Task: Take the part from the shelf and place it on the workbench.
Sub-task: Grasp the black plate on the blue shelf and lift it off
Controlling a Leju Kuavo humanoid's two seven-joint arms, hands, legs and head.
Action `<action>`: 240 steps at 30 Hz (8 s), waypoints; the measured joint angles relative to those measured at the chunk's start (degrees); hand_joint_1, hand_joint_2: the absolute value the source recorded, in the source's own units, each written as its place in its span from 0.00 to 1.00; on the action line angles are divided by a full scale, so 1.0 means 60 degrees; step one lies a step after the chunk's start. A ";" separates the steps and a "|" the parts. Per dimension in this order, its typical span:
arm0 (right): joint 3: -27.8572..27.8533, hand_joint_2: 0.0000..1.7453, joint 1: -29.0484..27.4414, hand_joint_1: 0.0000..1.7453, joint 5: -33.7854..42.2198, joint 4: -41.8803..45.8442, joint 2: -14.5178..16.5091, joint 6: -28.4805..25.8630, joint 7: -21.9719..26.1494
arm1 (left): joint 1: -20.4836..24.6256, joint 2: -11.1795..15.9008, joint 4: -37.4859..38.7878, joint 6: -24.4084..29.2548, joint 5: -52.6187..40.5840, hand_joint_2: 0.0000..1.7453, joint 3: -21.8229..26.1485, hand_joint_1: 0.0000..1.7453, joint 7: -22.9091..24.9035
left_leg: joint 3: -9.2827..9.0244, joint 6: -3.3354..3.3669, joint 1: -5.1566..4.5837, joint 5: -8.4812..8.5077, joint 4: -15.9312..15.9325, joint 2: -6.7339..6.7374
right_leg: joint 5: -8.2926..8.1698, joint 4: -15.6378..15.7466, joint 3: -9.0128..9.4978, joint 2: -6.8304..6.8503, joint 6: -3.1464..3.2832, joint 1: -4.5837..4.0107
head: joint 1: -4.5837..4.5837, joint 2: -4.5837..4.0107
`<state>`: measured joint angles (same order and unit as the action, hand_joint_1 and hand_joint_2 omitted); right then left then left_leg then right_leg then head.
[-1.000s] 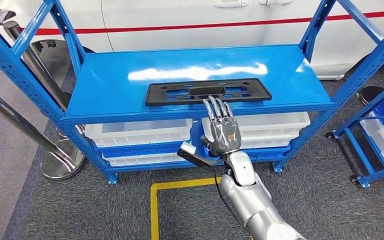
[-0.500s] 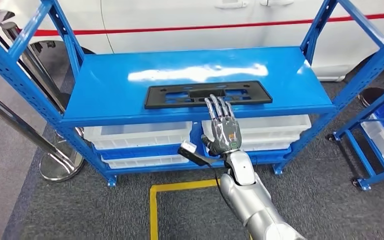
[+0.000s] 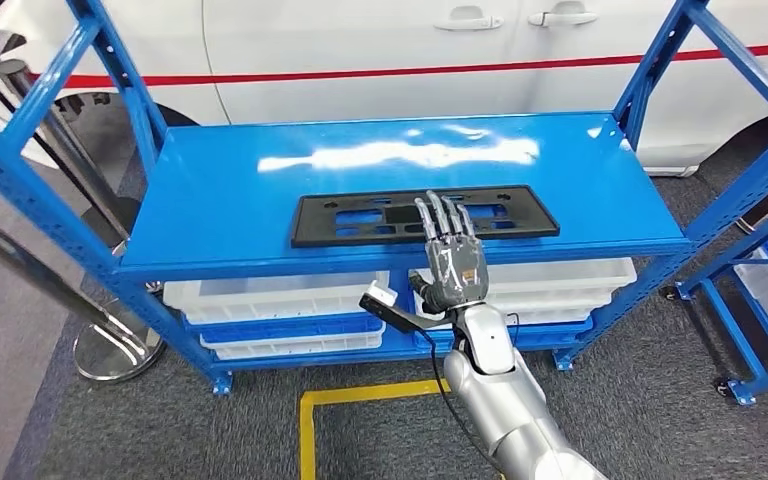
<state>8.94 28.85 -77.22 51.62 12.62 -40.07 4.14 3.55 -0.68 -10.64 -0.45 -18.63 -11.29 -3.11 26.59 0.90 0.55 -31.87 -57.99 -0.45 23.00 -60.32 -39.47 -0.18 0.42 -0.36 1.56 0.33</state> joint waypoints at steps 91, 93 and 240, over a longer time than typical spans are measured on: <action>0.0559 1.00 0.0696 0.00 -0.0547 -0.1389 -0.0359 -0.0007 -0.1314 | 0.0464 -0.0149 -0.0015 0.0546 -0.0386 0.00 0.0575 0.00 -0.0690 | 0.1200 0.0100 -0.0043 0.1008 -0.0122 0.0002 | 0.0509 0.0052 0.0734 -0.0014 -0.0151 0.0130 | -0.0014 0.0000; 0.0569 1.00 0.0710 0.00 -0.0543 -0.1396 -0.0361 -0.0009 -0.1313 | 0.0462 -0.0147 -0.0015 0.0545 -0.0398 0.00 0.0607 0.00 -0.0693 | 0.1192 0.0005 -0.0041 0.1013 -0.0106 0.0000 | 0.0514 0.0117 0.0747 -0.0026 -0.0060 0.0099 | -0.0012 0.0000; 0.0714 1.00 0.0194 0.48 -0.1706 -0.0945 -0.0862 -0.0058 -0.2326 | 0.0291 -0.0033 -0.0036 0.0386 -0.2066 0.00 0.1972 0.00 -0.1269 | 0.1739 0.0398 -0.0091 0.1532 -0.0036 0.0010 | 0.2746 -0.2083 0.0845 -0.0041 -0.0337 0.0182 | -0.0014 0.0000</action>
<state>13.23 30.01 -87.46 45.95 7.44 -40.42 -9.82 5.30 -0.87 -10.86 1.86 -31.03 0.54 -10.73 37.02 3.28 0.00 -22.67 -58.20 -0.39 39.47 -72.82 -34.40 -0.42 -1.61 0.73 1.48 0.33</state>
